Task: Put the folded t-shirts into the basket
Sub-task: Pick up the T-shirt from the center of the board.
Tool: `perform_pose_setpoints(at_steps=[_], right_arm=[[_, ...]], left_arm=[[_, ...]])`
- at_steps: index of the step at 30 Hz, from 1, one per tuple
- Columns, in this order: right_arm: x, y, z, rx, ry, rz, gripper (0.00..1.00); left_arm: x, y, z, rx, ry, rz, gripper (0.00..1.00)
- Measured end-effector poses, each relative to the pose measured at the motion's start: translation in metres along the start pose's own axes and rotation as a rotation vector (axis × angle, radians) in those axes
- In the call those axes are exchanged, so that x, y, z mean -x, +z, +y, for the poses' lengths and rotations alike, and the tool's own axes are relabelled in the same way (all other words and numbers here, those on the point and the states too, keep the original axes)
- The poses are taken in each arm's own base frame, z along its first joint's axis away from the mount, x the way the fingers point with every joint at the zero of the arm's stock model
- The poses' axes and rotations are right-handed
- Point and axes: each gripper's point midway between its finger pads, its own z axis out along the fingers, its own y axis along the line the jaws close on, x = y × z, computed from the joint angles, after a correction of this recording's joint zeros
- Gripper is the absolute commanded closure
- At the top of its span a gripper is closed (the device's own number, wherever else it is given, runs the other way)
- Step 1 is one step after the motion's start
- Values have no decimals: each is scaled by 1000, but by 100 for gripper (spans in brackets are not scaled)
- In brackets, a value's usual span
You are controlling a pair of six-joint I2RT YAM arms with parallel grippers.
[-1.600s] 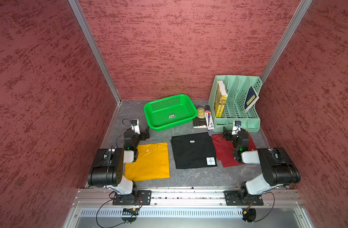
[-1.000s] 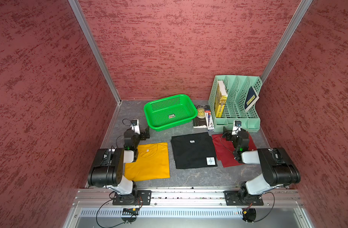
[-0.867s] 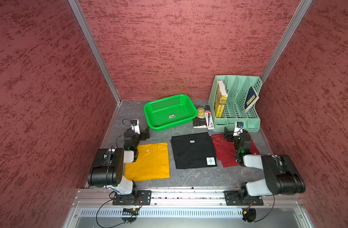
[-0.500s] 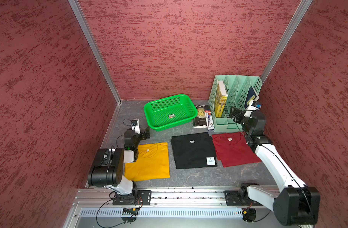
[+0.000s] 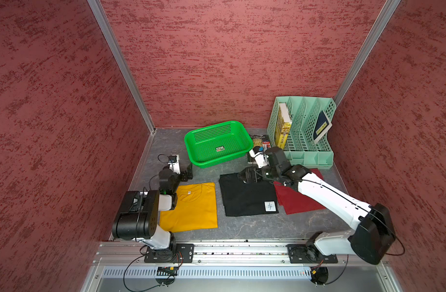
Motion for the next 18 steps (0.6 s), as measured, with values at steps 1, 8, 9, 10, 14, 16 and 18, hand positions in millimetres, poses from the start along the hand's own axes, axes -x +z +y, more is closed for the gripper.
perform_pose_setpoints(at_steps=[1,8,9,10,14,16,18], right_arm=[[-11,10,11,21,-21,37,1],[-77,84,64,105,-95,259,3],[-81,91,67,105,-94,273,3],[-83,98,70,99,-87,280,4],[-86,119,73,51,-50,280,7],[-90,127,69,21,-25,283,11],[-94,134,62,-20,8,289,12]], left_arm=[[-1,-3,-2,-11,0,1,0],[48,-30,-18,-108,66,-56,0],[58,-34,-21,-127,84,-55,0],[71,-39,-23,-150,106,-52,0],[100,-55,-24,-253,208,34,0],[94,-65,-15,-286,216,105,0],[74,-76,-1,-283,195,188,0]])
